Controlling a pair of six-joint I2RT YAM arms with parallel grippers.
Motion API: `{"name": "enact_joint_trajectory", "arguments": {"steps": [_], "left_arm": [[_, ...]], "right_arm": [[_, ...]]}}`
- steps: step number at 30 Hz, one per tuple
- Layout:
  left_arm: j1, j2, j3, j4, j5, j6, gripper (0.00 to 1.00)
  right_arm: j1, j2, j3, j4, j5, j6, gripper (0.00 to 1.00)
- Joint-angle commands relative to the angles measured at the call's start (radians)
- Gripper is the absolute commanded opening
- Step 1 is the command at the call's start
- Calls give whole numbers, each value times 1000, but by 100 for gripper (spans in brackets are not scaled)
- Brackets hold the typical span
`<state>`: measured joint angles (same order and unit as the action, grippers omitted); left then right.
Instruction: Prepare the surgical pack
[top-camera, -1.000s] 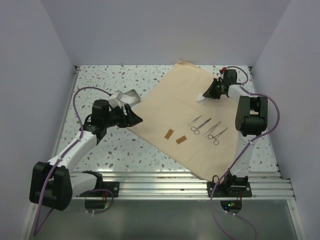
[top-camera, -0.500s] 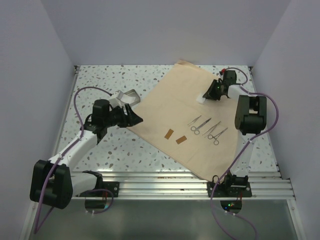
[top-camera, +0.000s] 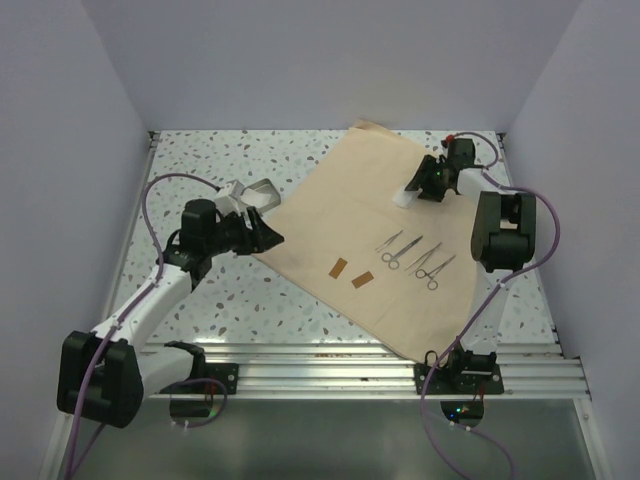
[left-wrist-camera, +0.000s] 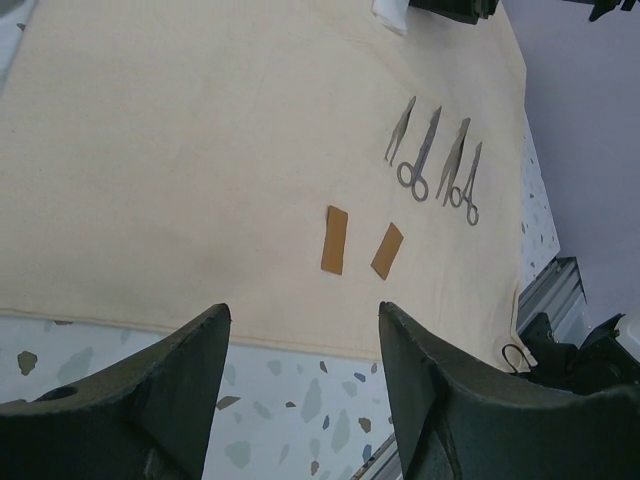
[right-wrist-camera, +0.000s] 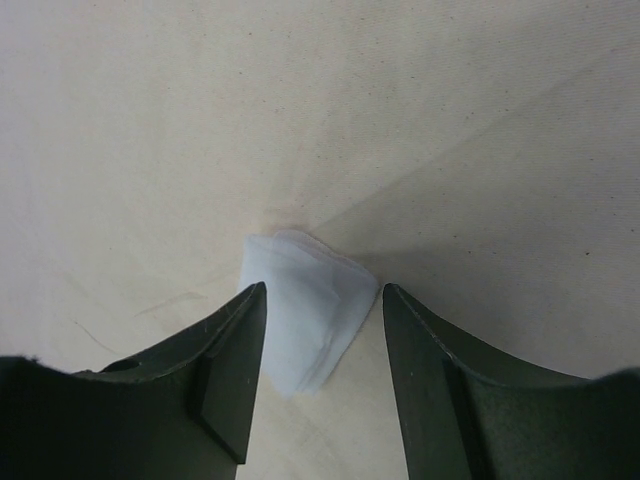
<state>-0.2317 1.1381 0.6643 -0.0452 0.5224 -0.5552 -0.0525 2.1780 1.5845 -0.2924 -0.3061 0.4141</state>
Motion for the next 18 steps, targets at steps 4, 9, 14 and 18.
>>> {"name": "enact_joint_trajectory", "arguments": {"steps": [4, 9, 14, 18], "left_arm": [[-6, -38, 41, -15, -25, 29, 66], [-6, -18, 41, -5, -22, 31, 65], [-6, -5, 40, 5, -12, 29, 65], [-6, -1, 38, 10, -9, 29, 66]], "right_arm": [[-4, -27, 3, -5, -2, -12, 54], [-1, -7, 15, -14, -1, -3, 53], [-1, -32, -11, -24, 24, 8, 51], [3, -52, -38, -24, 27, 18, 51]]}}
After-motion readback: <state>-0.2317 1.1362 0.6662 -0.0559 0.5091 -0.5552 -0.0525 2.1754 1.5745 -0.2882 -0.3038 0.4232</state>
